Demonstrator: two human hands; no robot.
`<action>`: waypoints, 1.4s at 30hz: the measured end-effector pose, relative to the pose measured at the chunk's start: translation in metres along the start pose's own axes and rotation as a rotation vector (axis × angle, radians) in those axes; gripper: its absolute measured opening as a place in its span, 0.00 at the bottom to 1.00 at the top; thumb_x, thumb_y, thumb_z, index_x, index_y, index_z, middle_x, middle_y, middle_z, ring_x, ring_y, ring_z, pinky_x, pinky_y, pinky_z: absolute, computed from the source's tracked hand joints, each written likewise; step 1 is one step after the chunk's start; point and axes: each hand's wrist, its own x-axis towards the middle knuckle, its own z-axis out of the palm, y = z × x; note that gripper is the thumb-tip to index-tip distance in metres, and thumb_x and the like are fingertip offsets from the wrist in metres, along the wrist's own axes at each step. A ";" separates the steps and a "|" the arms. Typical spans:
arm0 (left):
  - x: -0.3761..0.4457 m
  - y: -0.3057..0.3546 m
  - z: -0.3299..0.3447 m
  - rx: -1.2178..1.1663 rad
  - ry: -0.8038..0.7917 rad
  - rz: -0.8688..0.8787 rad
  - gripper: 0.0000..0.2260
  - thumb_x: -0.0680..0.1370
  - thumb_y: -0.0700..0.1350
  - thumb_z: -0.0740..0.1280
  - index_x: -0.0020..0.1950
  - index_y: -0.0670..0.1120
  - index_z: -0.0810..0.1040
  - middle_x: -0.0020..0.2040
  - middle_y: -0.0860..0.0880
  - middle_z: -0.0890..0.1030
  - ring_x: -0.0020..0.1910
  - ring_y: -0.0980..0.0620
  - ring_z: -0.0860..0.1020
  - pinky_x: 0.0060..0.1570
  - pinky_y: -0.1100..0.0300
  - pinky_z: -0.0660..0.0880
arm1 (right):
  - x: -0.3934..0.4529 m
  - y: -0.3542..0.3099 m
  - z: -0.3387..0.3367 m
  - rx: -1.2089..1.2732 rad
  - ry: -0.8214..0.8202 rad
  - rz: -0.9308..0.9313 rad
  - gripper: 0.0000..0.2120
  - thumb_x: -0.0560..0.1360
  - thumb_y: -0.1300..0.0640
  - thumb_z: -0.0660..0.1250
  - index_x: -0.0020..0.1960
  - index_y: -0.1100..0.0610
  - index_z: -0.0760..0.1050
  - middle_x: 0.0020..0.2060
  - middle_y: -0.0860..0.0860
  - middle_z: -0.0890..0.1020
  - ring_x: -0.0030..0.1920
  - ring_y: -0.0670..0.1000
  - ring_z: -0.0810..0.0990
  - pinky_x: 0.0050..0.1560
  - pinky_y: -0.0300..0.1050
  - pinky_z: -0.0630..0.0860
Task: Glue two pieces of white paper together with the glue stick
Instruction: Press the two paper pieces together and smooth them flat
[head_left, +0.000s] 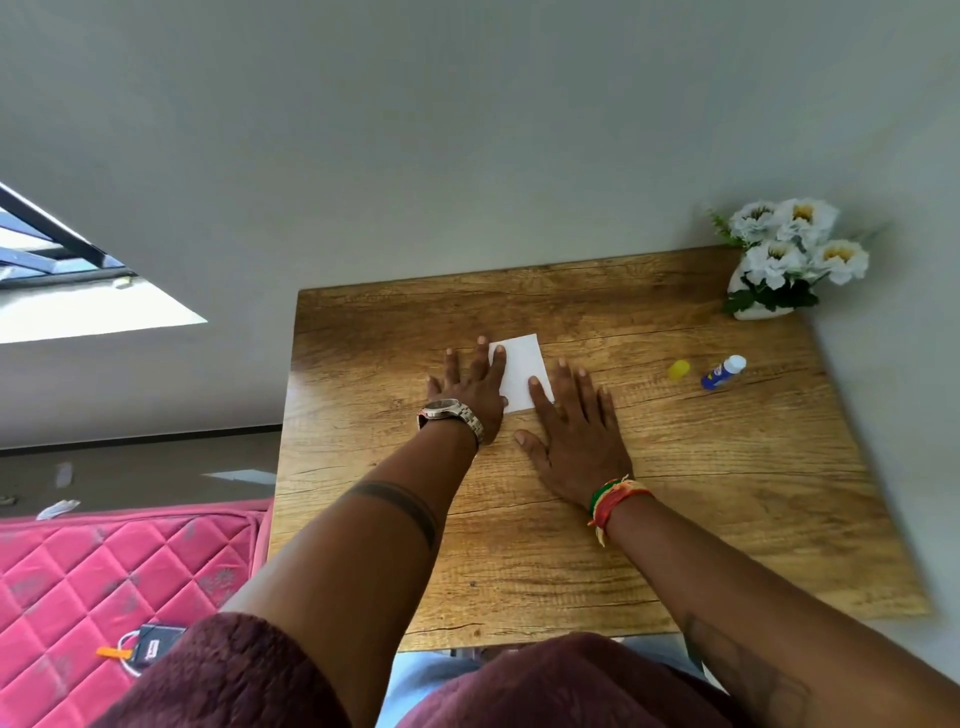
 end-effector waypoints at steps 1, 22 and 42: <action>0.000 0.001 0.000 -0.008 0.001 -0.002 0.34 0.84 0.54 0.55 0.80 0.57 0.33 0.80 0.55 0.30 0.79 0.37 0.34 0.75 0.30 0.45 | -0.001 -0.001 0.000 0.007 0.001 0.025 0.38 0.79 0.31 0.48 0.83 0.48 0.45 0.83 0.54 0.44 0.82 0.60 0.44 0.79 0.63 0.46; -0.030 0.019 0.050 0.119 0.336 0.199 0.31 0.81 0.48 0.55 0.83 0.52 0.48 0.83 0.52 0.44 0.81 0.42 0.44 0.78 0.41 0.45 | 0.003 0.000 0.000 0.070 -0.054 0.039 0.38 0.78 0.30 0.45 0.82 0.45 0.39 0.82 0.54 0.39 0.81 0.58 0.38 0.79 0.60 0.41; -0.049 0.021 0.049 0.150 0.242 0.103 0.29 0.83 0.54 0.50 0.82 0.52 0.44 0.83 0.52 0.45 0.78 0.34 0.51 0.70 0.36 0.60 | 0.005 -0.004 -0.009 0.056 -0.125 0.050 0.39 0.78 0.30 0.46 0.82 0.45 0.37 0.82 0.53 0.37 0.81 0.58 0.37 0.79 0.61 0.41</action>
